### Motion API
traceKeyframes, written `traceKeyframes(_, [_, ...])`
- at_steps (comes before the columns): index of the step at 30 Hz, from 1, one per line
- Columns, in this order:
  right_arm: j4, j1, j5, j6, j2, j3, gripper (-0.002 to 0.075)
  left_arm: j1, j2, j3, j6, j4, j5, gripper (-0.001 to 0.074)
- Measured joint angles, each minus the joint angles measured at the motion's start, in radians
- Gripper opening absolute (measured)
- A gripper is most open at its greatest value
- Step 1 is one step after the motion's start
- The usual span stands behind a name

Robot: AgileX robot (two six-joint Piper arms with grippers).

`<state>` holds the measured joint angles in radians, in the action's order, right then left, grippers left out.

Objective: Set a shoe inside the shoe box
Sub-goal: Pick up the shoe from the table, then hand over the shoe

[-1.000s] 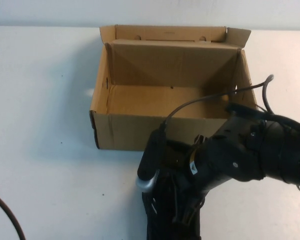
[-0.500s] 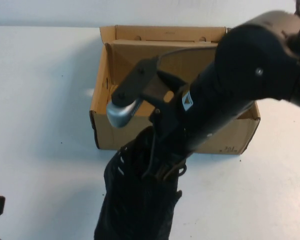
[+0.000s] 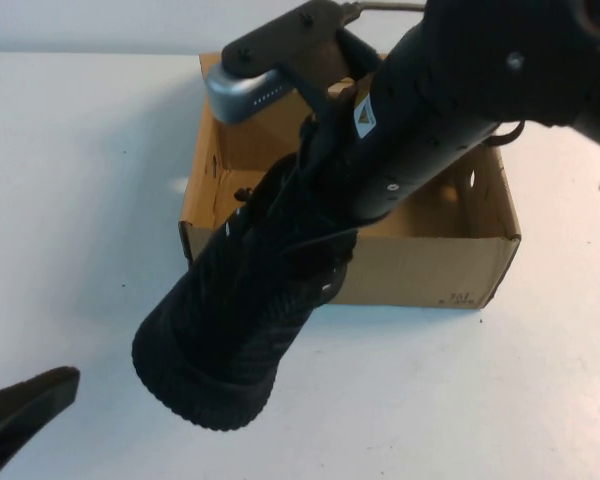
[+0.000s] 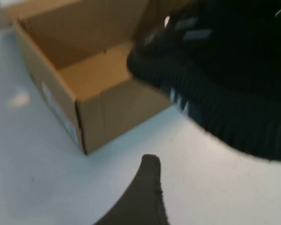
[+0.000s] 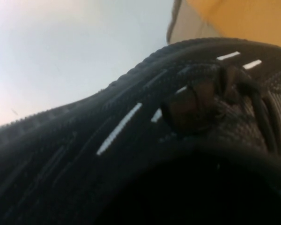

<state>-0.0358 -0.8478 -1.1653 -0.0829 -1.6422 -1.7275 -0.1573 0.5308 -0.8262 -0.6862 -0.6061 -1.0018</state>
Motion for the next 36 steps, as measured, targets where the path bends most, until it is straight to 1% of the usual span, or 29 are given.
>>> traceKeyframes(3, [-0.023, 0.000, -0.033, -0.044, -0.032, -0.002, 0.0013, 0.000, 0.000, 0.000, -0.114, -0.058, 0.031, 0.0668])
traceKeyframes(7, [-0.071, 0.000, -0.062, -0.129, -0.076, -0.049, 0.0013, 0.000, 0.009, -0.002, -0.186, -0.113, 0.044, 0.0669])
traceKeyframes(15, [-0.092, 0.002, -0.098, -0.159, -0.186, -0.292, 0.0012, 0.000, 0.105, -0.005, -0.291, -0.254, 0.042, 0.0670])
traceKeyframes(22, [-0.029, 0.002, -0.104, -0.140, -0.218, -0.406, 0.0012, 0.000, 0.162, -0.026, -0.341, -0.226, 0.100, 0.0670])
traceKeyframes(26, [-0.027, 0.002, -0.107, -0.125, -0.224, -0.410, 0.0011, 0.000, 0.201, -0.087, -0.385, -0.220, 0.135, 0.0670])
traceKeyframes(32, [-0.029, 0.002, -0.111, -0.121, -0.254, -0.412, 0.0011, 0.000, 0.274, -0.164, -0.418, -0.220, 0.123, 0.0670])
traceKeyframes(36, [-0.024, 0.013, -0.111, -0.121, -0.270, -0.412, 0.0011, -0.032, 0.324, -0.175, -0.431, -0.217, 0.123, 0.0670])
